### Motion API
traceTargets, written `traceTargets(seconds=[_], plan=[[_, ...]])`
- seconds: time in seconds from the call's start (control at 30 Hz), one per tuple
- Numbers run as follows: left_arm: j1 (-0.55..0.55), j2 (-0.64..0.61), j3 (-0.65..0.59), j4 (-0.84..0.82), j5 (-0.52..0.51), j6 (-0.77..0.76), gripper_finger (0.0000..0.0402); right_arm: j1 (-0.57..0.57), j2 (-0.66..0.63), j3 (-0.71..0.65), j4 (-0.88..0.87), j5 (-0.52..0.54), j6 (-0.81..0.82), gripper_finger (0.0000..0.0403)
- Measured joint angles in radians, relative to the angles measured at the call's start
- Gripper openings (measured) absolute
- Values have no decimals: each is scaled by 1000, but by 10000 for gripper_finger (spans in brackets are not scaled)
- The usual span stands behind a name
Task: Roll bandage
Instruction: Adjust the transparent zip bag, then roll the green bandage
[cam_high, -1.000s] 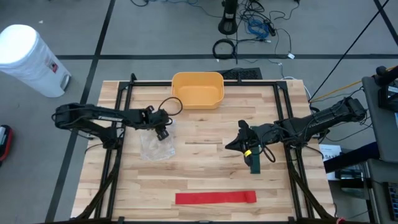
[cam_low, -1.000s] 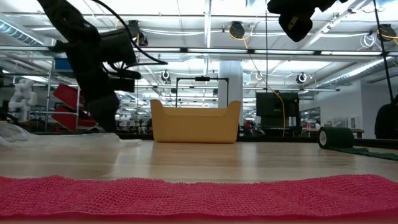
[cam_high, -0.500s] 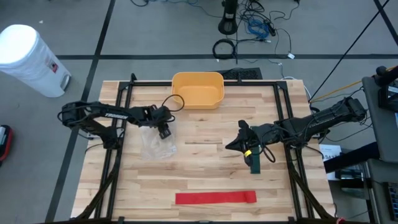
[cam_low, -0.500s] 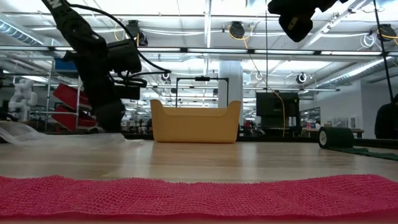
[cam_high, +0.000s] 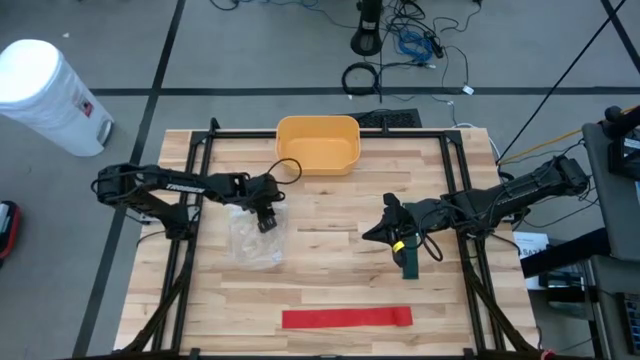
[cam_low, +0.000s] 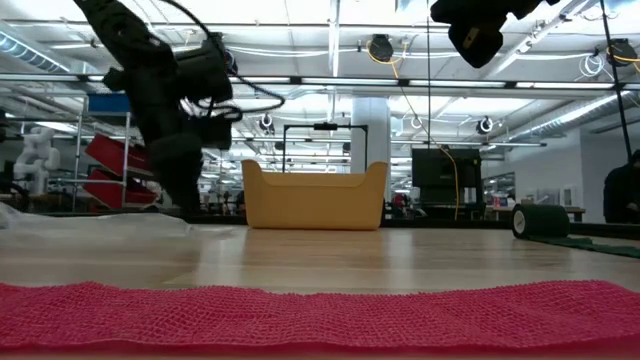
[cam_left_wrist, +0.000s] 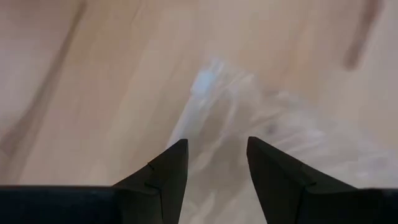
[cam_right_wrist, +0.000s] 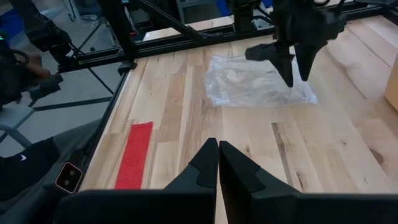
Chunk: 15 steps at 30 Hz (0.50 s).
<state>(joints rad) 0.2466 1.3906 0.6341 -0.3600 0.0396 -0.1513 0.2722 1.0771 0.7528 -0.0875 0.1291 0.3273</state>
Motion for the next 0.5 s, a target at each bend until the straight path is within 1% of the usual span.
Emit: traceTargets(seconds=[0.17, 0.27, 0.5], plan=[[-57, -11, 47, -40, 1, -18, 172, 0, 0, 0, -1, 0, 2, 0], [-90, -17, 75, -58, -2, -26, 172, 0, 0, 0, -2, -3, 32, 0], [-173, -21, 174, -53, -7, -26, 172, 0, 0, 0, -2, -4, 27, 0]])
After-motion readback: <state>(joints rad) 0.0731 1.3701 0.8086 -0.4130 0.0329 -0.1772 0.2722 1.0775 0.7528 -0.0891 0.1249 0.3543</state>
